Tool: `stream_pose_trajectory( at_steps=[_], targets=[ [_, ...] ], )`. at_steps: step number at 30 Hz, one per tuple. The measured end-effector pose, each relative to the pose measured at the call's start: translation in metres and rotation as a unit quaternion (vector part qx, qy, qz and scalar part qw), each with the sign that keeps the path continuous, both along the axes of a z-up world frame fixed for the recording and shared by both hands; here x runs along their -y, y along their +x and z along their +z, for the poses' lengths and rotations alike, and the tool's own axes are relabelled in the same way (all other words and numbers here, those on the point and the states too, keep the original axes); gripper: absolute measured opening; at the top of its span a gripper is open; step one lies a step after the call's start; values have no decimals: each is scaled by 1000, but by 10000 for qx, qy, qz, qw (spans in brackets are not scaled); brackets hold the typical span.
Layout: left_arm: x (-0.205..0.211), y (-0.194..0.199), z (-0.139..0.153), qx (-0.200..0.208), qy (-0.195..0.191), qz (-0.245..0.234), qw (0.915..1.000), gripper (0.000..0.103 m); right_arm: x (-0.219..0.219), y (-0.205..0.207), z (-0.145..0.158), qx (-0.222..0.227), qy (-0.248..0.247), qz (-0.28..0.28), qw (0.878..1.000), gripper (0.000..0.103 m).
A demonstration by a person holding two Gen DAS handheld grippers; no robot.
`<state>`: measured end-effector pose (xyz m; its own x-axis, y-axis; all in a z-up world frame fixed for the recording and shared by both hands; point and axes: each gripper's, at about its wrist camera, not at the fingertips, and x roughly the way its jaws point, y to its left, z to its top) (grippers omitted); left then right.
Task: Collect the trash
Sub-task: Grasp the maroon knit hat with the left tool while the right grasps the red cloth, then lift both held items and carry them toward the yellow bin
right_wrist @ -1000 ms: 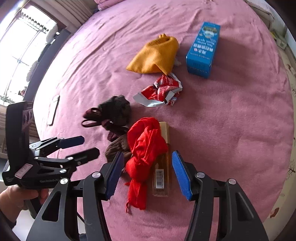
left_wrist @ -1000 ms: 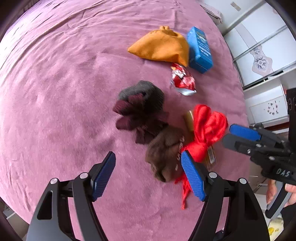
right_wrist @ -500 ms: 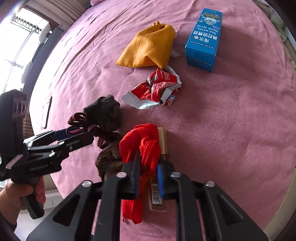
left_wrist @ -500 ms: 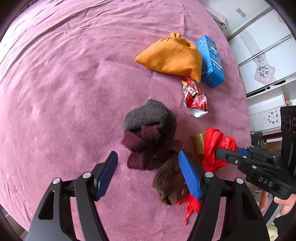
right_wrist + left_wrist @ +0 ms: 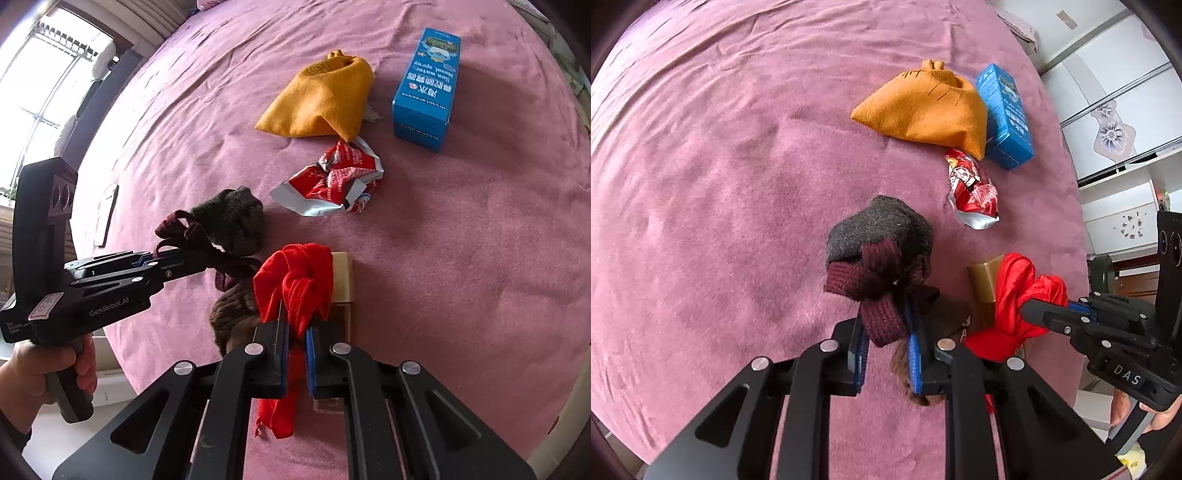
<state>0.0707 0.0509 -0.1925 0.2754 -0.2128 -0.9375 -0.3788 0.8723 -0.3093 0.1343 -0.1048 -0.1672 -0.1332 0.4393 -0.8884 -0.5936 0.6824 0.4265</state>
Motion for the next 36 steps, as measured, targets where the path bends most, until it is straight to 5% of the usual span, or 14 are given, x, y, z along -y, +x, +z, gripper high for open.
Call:
stream_pose_trajectory(
  at_steps=[21,36],
  targets=[
    [68,-13,101,787,395,-959,9915,17,67,-17,90,615,502,-308,9964,7],
    [209,19,110,761,359,-2490,9649,17,187,-14,115,936,343,-960,9904,7]
  ],
)
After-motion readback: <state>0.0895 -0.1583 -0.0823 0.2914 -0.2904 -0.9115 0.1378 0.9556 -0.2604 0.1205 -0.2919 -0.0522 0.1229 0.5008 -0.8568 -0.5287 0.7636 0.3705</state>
